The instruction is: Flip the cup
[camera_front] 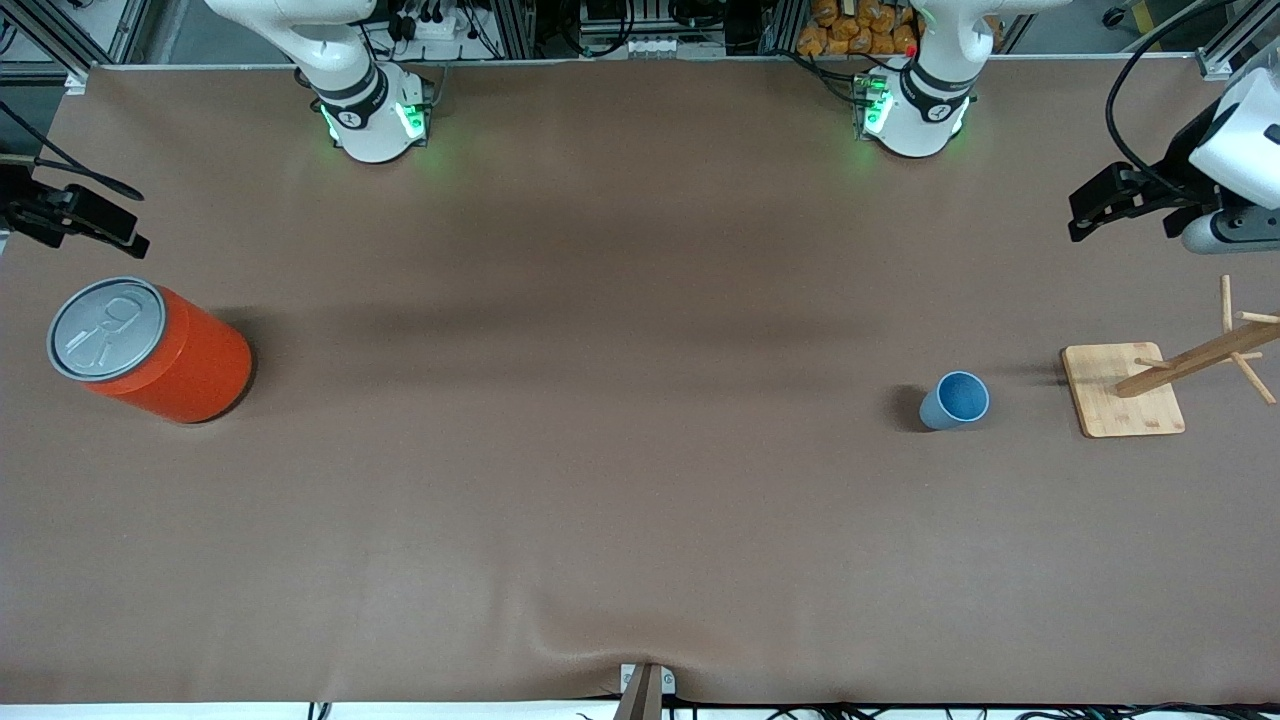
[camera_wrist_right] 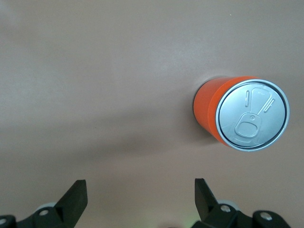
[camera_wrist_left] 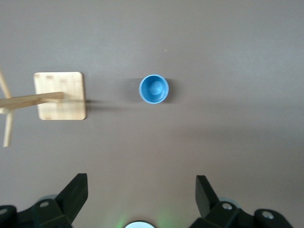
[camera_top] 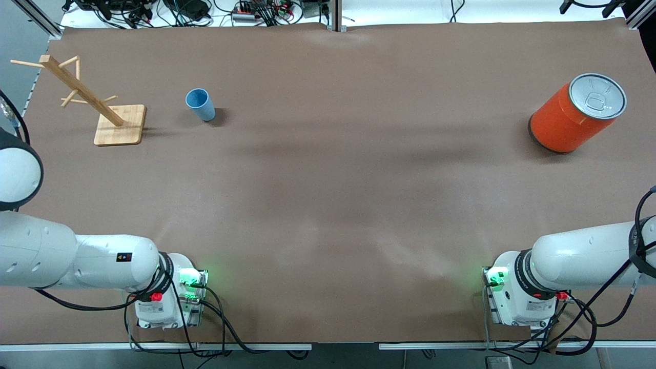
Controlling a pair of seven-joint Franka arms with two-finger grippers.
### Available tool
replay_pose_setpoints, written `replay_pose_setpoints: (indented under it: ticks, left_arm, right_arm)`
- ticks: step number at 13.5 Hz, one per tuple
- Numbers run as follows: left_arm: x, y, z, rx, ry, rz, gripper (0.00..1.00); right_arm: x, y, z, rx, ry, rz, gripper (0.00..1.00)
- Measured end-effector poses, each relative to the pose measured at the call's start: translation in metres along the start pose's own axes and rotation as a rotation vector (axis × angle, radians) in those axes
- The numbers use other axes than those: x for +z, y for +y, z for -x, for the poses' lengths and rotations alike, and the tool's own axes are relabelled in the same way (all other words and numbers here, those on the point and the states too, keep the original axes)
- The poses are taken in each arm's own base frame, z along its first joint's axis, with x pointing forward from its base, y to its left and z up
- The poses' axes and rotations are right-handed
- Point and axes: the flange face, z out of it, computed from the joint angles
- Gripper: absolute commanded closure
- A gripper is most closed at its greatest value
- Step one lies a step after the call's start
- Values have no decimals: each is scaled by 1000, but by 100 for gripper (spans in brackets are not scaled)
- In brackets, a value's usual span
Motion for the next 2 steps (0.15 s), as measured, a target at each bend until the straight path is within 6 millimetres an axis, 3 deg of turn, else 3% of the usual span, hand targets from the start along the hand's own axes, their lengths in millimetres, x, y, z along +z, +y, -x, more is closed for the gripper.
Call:
replay_pose_setpoints:
  ticks: [2]
  left_arm:
    - [2,-3,-5,-8,11,13,0]
  right_arm:
    - [-1,0,-1,0,6,-1,0]
